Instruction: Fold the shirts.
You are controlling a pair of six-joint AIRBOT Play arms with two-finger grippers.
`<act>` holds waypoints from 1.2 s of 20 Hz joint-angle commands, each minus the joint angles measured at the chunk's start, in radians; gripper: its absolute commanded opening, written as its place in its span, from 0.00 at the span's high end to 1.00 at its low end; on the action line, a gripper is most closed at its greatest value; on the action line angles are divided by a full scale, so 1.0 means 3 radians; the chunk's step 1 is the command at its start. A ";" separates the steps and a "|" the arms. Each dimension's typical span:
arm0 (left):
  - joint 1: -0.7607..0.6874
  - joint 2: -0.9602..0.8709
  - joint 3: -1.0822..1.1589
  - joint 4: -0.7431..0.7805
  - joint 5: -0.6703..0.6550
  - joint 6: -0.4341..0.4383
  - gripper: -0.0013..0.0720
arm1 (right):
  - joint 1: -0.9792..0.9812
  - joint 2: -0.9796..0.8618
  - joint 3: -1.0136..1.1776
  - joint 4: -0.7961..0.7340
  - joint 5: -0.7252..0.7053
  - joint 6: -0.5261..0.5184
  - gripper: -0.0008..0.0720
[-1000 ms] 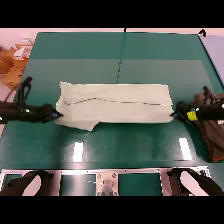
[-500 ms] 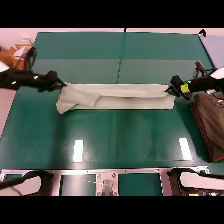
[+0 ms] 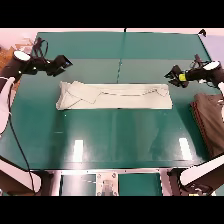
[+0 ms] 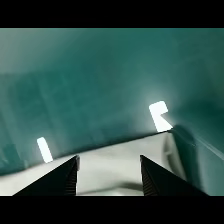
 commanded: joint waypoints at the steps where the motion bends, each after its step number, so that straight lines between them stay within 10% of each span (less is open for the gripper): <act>1: 0.0139 -0.0072 0.0252 -0.0005 -0.0356 -0.0060 0.03 | -0.0318 -0.0118 0.0196 -0.0052 0.0640 -0.0650 0.38; 2: 0.0139 -0.0072 0.0261 0.0000 -0.0540 -0.0058 0.03 | -0.0393 -0.0158 0.0196 -0.0095 0.0820 -0.0724 0.38; 3: 0.0139 -0.0072 0.0262 -0.0004 -0.0693 -0.0060 0.23 | -0.0467 -0.0214 0.0193 -0.0094 0.1003 -0.0842 0.38; 4: 0.0137 -0.0072 0.0262 -0.0005 -0.0856 -0.0050 0.78 | -0.0518 -0.0277 0.0193 -0.0092 0.1155 -0.0954 0.38; 5: 0.0127 -0.0072 0.0262 -0.0004 -0.0964 -0.0003 0.95 | -0.0552 -0.0337 0.0193 -0.0090 0.1264 -0.1043 0.38; 15: 0.0125 -0.0072 0.0261 -0.0084 -0.1478 -0.0045 0.95 | -0.0313 -0.0844 0.0193 -0.0079 0.1408 -0.1204 0.52; 17: 0.0125 -0.0072 0.0261 -0.0144 -0.1498 -0.0042 0.95 | -0.0296 -0.0857 0.0195 -0.0078 0.1420 -0.1205 0.68; 20: 0.0125 -0.0072 0.0262 -0.0183 -0.1507 -0.0042 0.95 | -0.0298 -0.0857 0.0203 -0.0039 0.1621 -0.1353 0.50; 24: 0.0125 -0.0072 0.0261 -0.0224 -0.1502 -0.0041 0.95 | -0.0294 -0.0857 0.0203 -0.0008 0.1780 -0.1352 0.64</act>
